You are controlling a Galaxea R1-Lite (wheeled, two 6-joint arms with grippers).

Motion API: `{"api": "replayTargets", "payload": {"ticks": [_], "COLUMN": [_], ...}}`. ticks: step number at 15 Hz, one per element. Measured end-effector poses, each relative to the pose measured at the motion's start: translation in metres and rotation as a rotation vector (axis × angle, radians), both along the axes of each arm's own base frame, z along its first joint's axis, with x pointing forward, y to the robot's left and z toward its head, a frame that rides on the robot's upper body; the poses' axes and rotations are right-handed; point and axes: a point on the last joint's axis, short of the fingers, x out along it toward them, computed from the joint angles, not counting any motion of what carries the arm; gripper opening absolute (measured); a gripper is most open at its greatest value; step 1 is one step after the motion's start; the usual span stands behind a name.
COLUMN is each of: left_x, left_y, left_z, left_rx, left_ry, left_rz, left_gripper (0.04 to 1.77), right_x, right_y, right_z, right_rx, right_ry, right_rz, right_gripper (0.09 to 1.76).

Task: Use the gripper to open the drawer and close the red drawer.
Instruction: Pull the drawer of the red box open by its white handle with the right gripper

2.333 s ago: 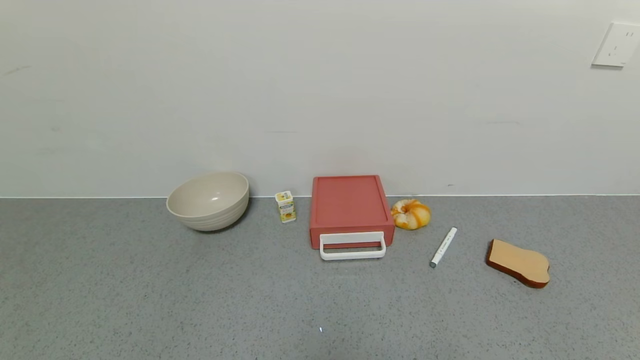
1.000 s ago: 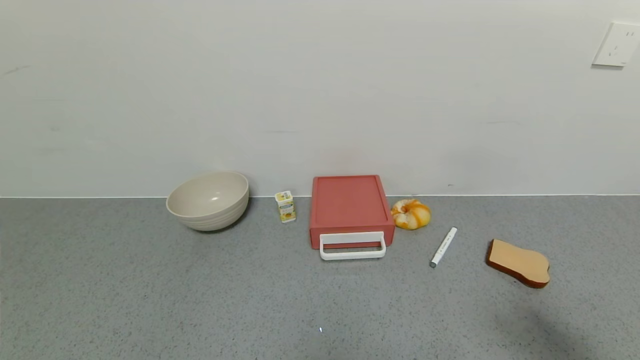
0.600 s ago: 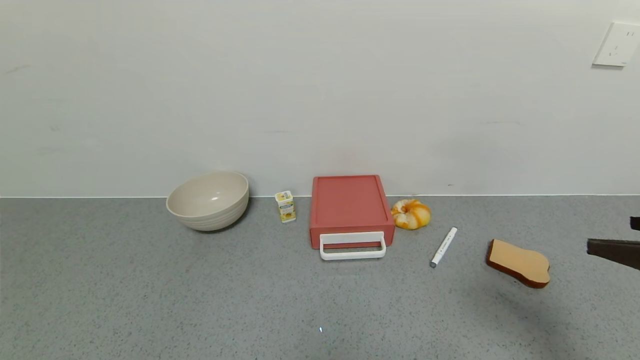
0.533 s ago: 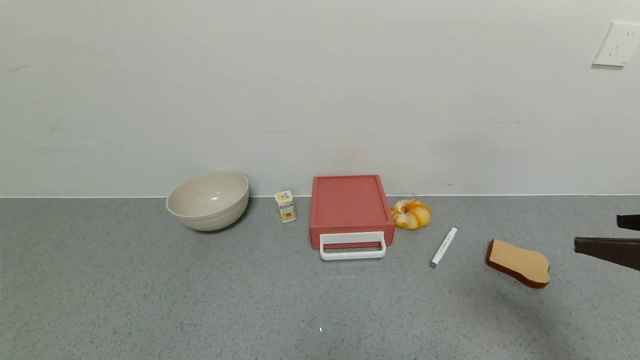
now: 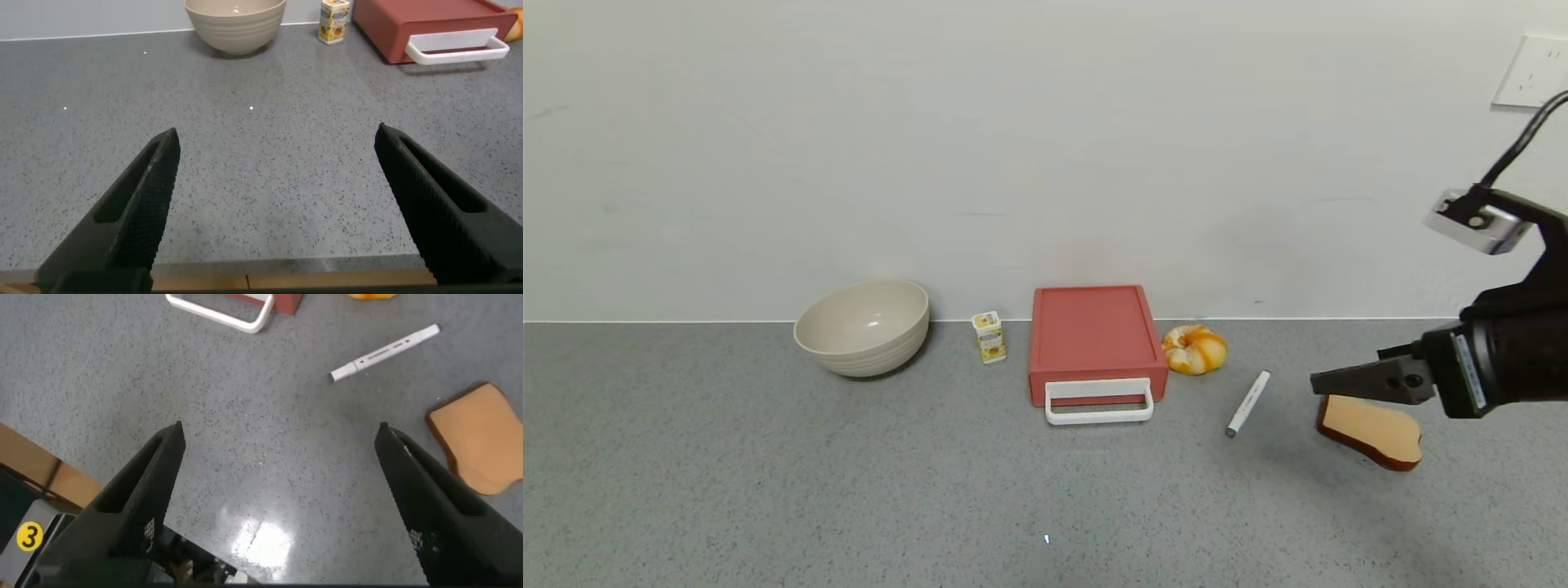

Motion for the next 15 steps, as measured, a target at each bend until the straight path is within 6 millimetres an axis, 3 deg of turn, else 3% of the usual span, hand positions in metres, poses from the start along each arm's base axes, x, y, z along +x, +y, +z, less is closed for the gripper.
{"api": "replayTargets", "payload": {"ticks": [2, 5, 9, 10, 15], "left_x": [0.000, 0.000, 0.000, 0.000, 0.000], "left_y": [0.000, 0.000, 0.000, 0.000, 0.000], "left_z": [0.000, 0.000, 0.000, 0.000, 0.000], "left_rx": [0.000, 0.000, 0.000, 0.000, 0.000], "left_ry": [0.000, 0.000, 0.000, 0.001, 0.003], "left_rz": [0.000, 0.000, 0.000, 0.000, 0.000], "left_gripper": [1.72, 1.72, 1.72, 1.72, 1.72], "right_x": [0.014, 0.030, 0.045, 0.048, 0.063], "right_y": [0.010, 0.019, 0.026, 0.029, 0.060], "right_z": [-0.008, -0.016, -0.023, -0.023, -0.023], "right_rx": [-0.011, -0.017, -0.018, -0.014, -0.015], "right_ry": [0.034, 0.069, 0.096, 0.104, 0.113], "right_rz": [0.015, 0.024, 0.022, 0.018, -0.072], "right_gripper": [1.66, 1.16, 0.70, 0.09, 0.11]}}
